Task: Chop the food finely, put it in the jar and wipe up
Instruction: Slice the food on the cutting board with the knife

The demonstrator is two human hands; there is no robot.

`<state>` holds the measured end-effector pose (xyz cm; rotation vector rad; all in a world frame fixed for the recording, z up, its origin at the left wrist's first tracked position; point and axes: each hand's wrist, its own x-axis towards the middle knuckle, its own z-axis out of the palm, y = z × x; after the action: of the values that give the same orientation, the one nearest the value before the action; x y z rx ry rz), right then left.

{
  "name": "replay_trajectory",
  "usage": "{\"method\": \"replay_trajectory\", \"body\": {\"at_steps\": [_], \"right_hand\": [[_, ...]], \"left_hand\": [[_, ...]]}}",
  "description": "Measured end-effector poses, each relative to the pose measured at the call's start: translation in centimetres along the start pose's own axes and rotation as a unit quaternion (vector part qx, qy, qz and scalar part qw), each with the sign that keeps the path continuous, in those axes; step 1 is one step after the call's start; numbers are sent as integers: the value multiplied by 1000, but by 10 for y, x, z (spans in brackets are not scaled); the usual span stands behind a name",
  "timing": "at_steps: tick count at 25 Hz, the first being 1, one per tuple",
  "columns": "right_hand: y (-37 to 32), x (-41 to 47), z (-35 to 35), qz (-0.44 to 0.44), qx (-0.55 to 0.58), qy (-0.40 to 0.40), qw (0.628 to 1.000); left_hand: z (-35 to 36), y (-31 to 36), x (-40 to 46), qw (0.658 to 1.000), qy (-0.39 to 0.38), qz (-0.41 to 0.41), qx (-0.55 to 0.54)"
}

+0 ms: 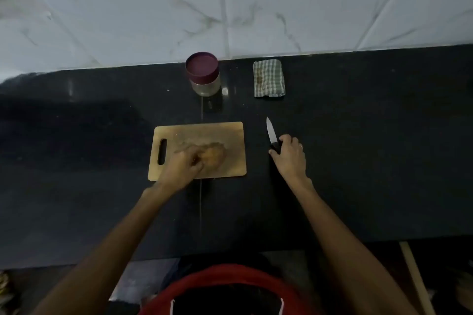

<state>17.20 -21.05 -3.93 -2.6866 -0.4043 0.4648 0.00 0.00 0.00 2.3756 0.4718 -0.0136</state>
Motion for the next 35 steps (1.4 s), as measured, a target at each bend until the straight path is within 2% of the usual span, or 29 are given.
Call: {"method": "replay_trajectory", "body": {"at_steps": [6, 13, 18, 24, 31, 35], "right_hand": [[-18, -10, 2, 25, -14, 15, 999], [-64, -52, 9, -5, 112, -3, 994], [-89, -79, 28, -16, 190, -55, 980], [-113, -94, 44, 43, 282, -90, 954], [-116, -105, 50, 82, 334, -74, 936], [-114, -102, 48, 93, 342, -67, 933]], "left_hand": [[-15, -22, -20, 999, 35, -30, -17], [-29, -65, -46, 993, 68, -81, -50], [-37, -82, -36, 995, 45, -56, -65], [-36, -74, -5, 996, -25, 18, -79], [-7, -73, 13, 998, -4, 19, 64], [-5, -65, 24, 995, -8, 47, 91]]}}
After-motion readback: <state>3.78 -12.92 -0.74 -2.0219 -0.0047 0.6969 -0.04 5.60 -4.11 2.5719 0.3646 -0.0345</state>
